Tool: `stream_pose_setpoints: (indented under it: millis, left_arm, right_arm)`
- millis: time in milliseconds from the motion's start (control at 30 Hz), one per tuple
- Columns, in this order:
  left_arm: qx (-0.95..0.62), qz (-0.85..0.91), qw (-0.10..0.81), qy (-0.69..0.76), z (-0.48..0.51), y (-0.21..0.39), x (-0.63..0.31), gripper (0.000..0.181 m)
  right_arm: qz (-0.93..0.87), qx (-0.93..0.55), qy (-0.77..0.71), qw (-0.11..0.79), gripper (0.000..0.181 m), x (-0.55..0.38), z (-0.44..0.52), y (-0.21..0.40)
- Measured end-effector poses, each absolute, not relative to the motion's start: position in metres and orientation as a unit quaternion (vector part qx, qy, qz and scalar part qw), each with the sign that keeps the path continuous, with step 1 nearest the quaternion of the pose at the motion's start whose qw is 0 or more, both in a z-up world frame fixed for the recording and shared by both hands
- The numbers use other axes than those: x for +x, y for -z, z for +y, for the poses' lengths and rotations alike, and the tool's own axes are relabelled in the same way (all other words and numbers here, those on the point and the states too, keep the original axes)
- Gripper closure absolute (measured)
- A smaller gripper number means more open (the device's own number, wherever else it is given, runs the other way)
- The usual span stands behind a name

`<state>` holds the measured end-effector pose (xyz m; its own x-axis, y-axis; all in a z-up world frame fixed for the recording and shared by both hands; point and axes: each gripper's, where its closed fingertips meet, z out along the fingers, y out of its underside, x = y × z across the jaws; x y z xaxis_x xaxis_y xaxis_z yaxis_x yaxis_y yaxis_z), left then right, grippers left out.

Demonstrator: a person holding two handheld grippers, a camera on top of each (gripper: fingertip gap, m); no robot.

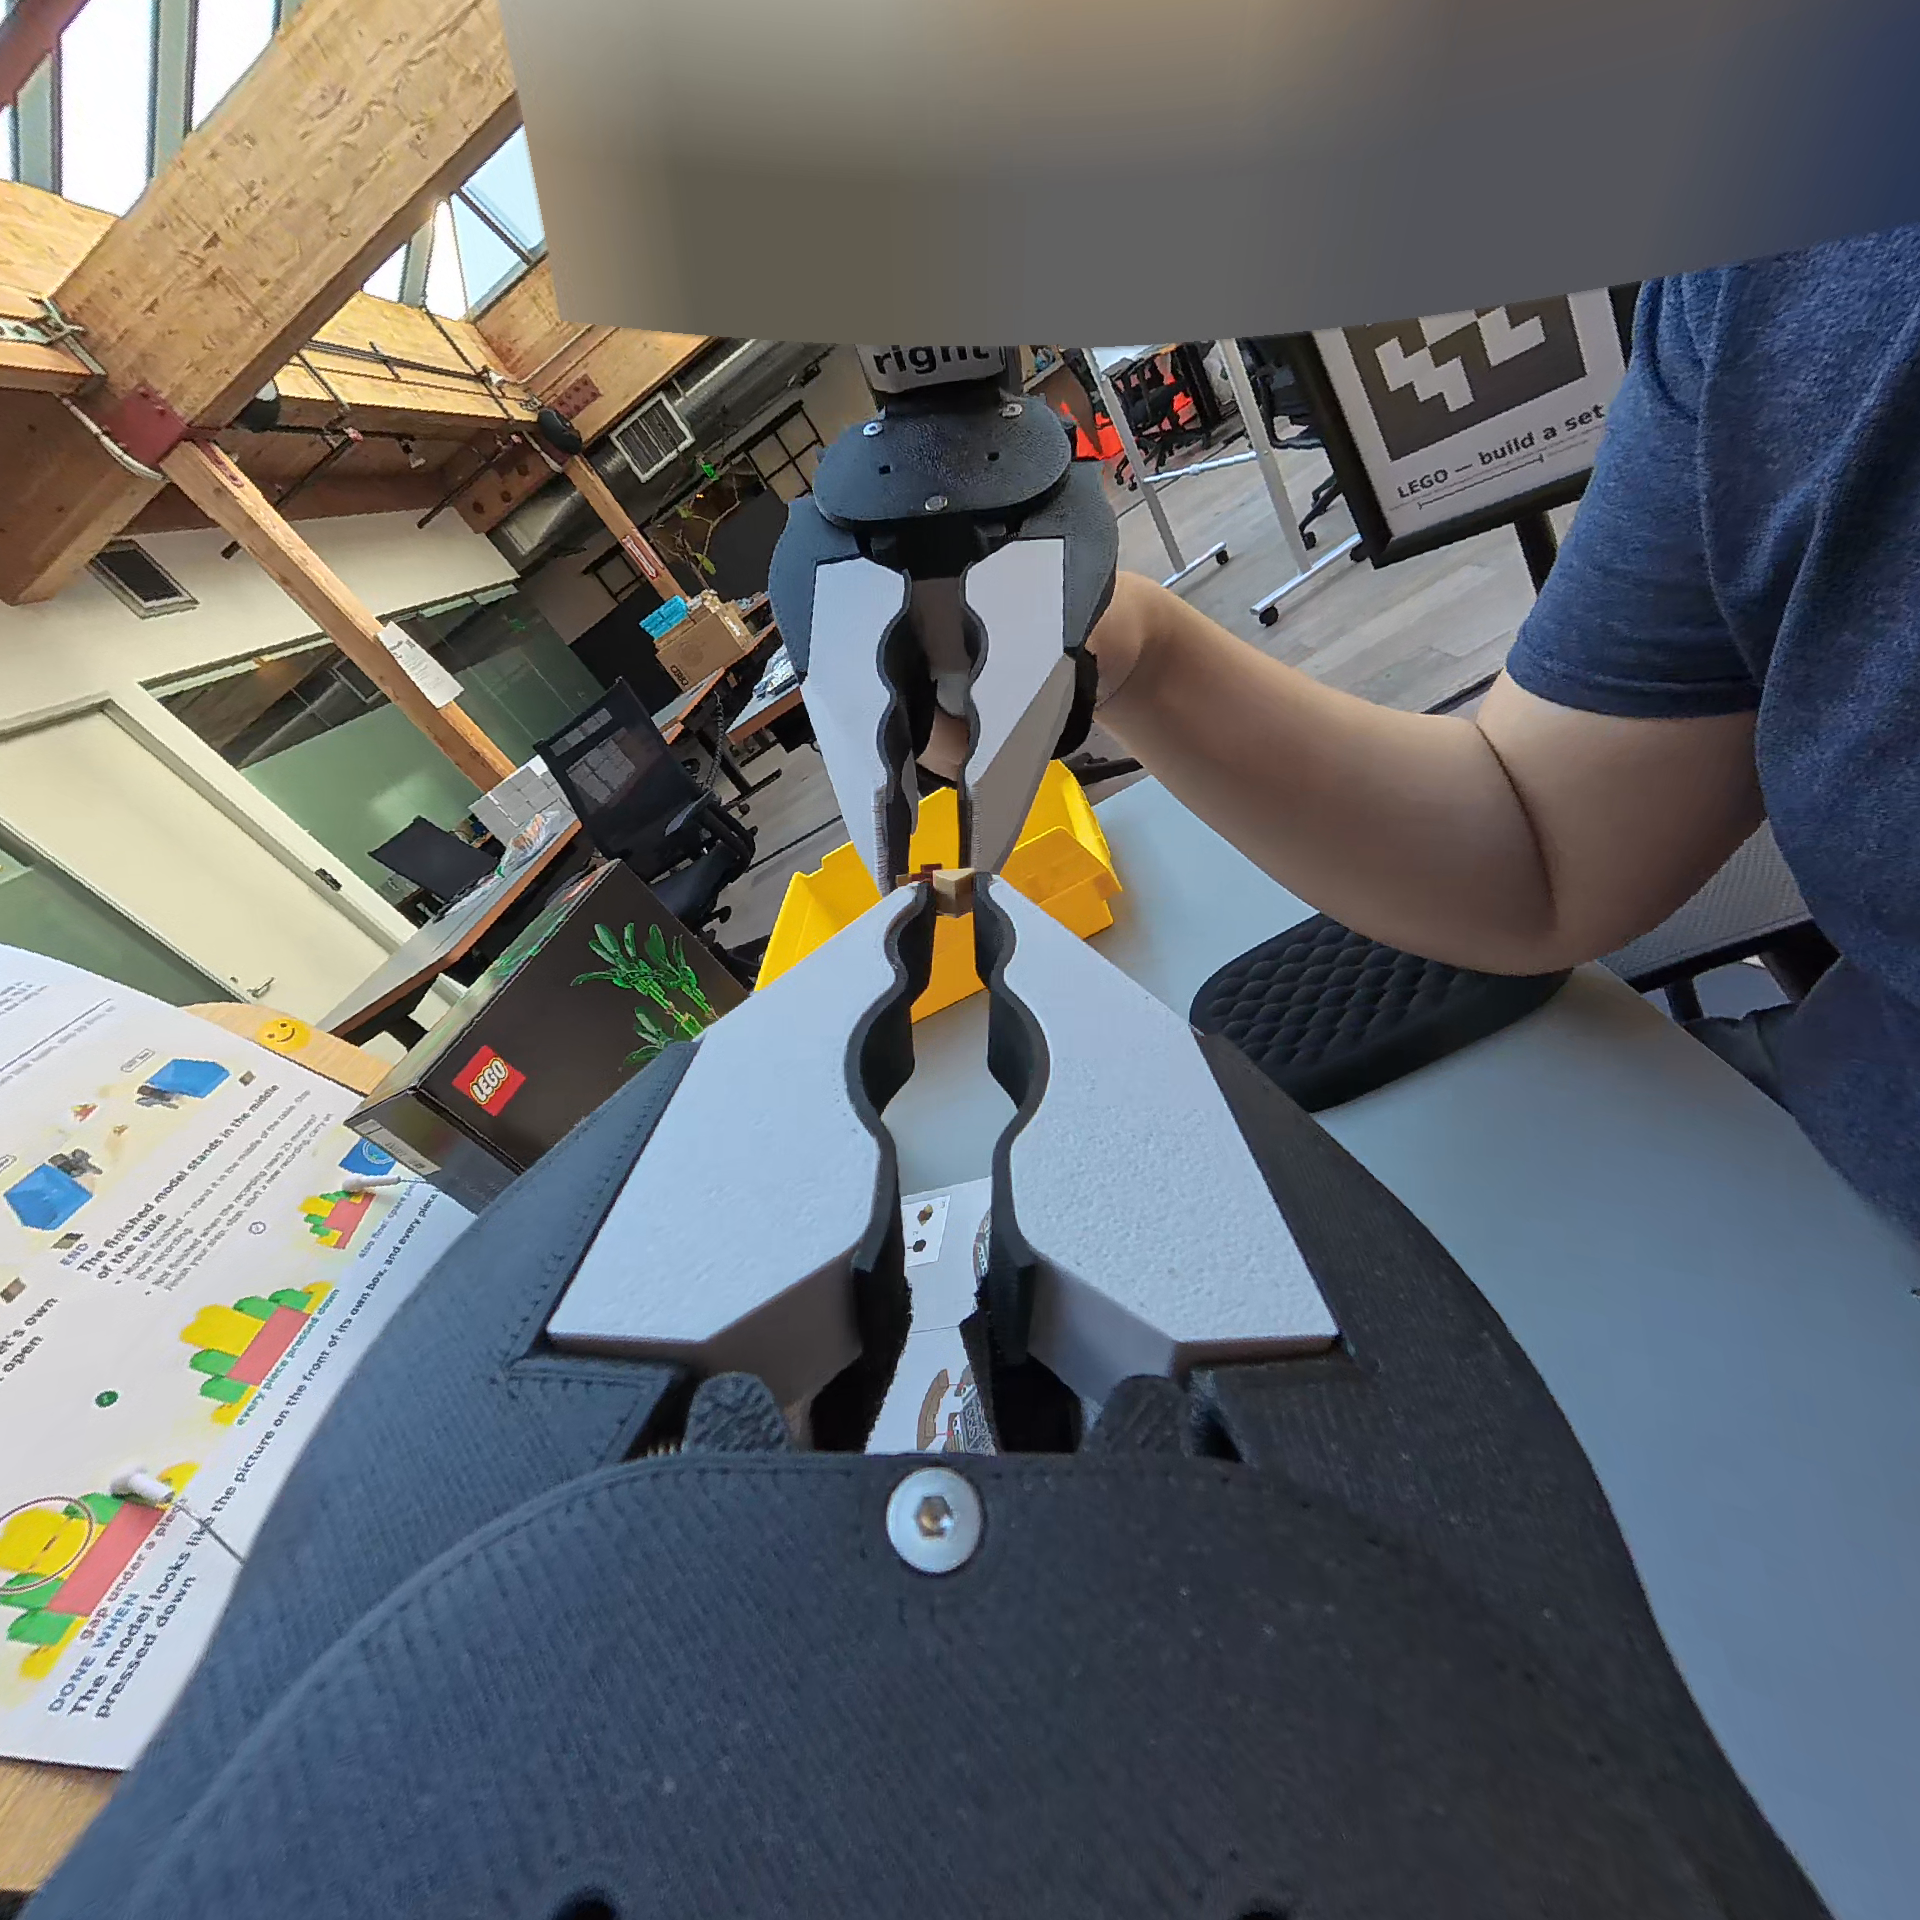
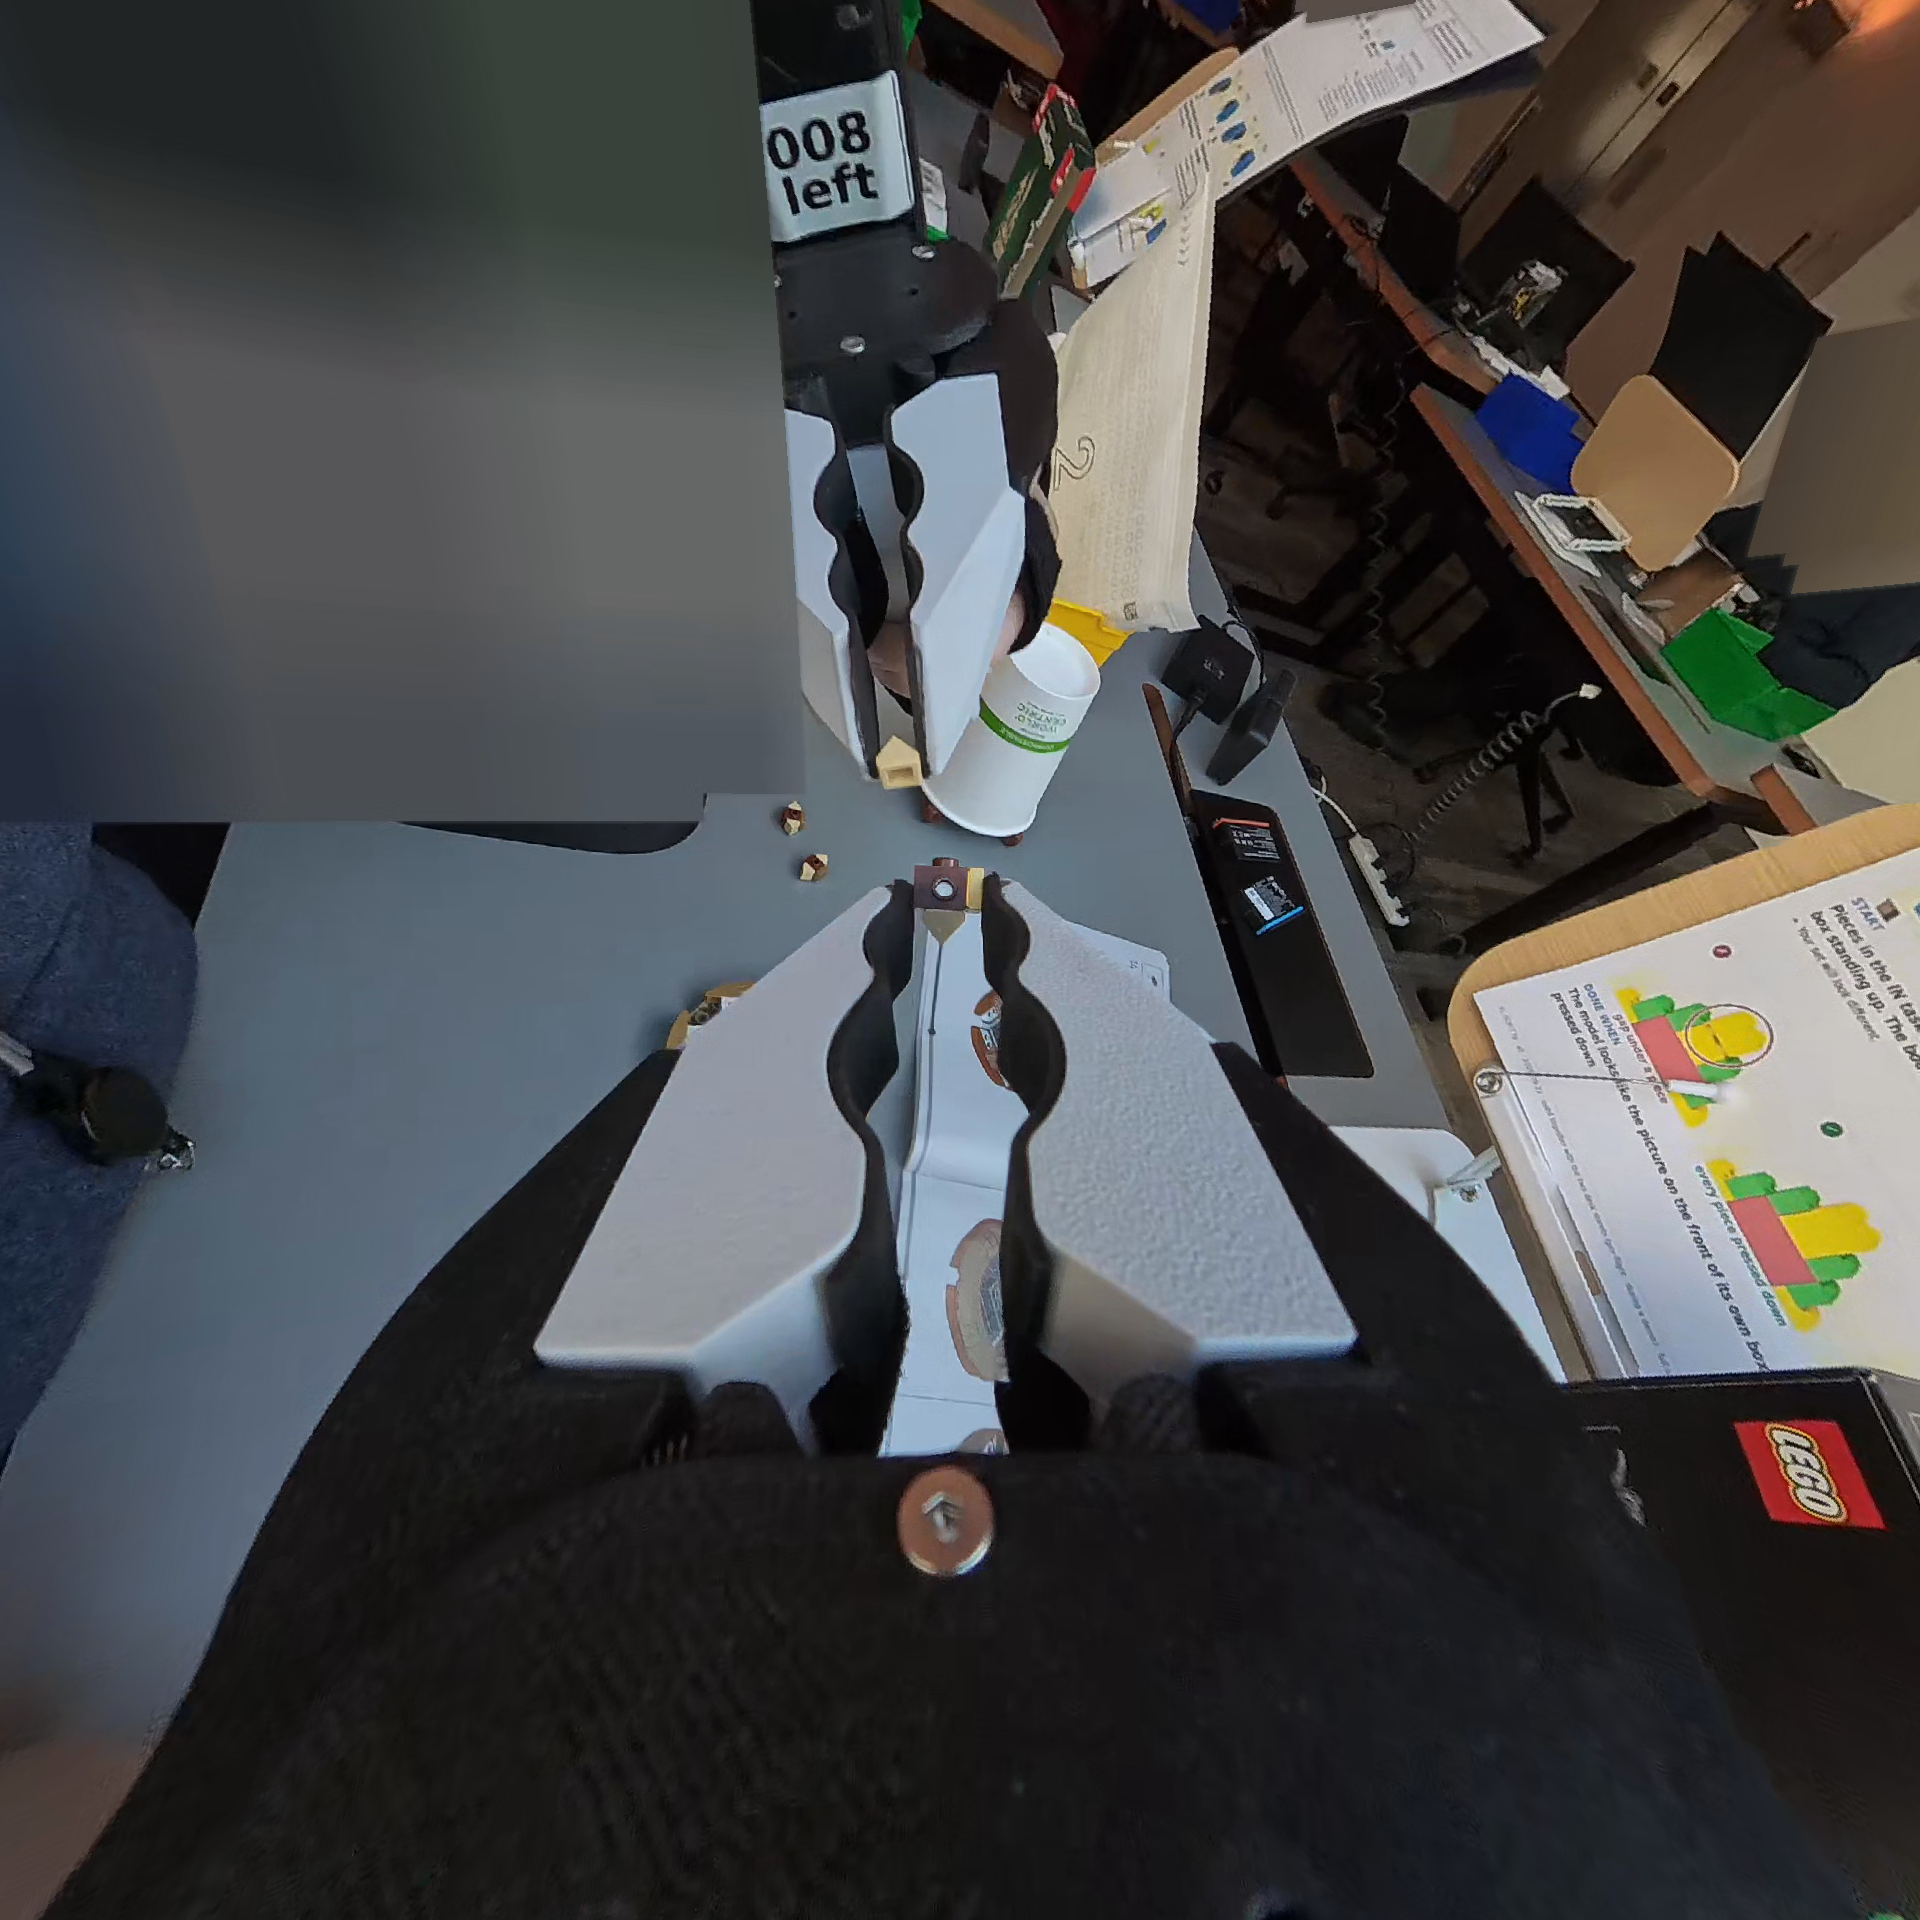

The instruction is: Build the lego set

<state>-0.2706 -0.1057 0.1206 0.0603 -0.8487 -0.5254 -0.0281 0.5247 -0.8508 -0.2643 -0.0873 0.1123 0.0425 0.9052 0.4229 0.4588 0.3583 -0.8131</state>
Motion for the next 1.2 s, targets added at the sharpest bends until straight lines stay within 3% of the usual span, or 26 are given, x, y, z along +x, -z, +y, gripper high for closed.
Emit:
stream_pose_setpoints:
  millis: [1200]
  left_arm:
    - [-0.405,0.597,0.585,0.37,-0.089,-0.092,-0.261,0.176]
  right_arm:
    - [-0.666,-0.528,-0.22,0.478,0.169,-0.259,-0.082,-0.086]
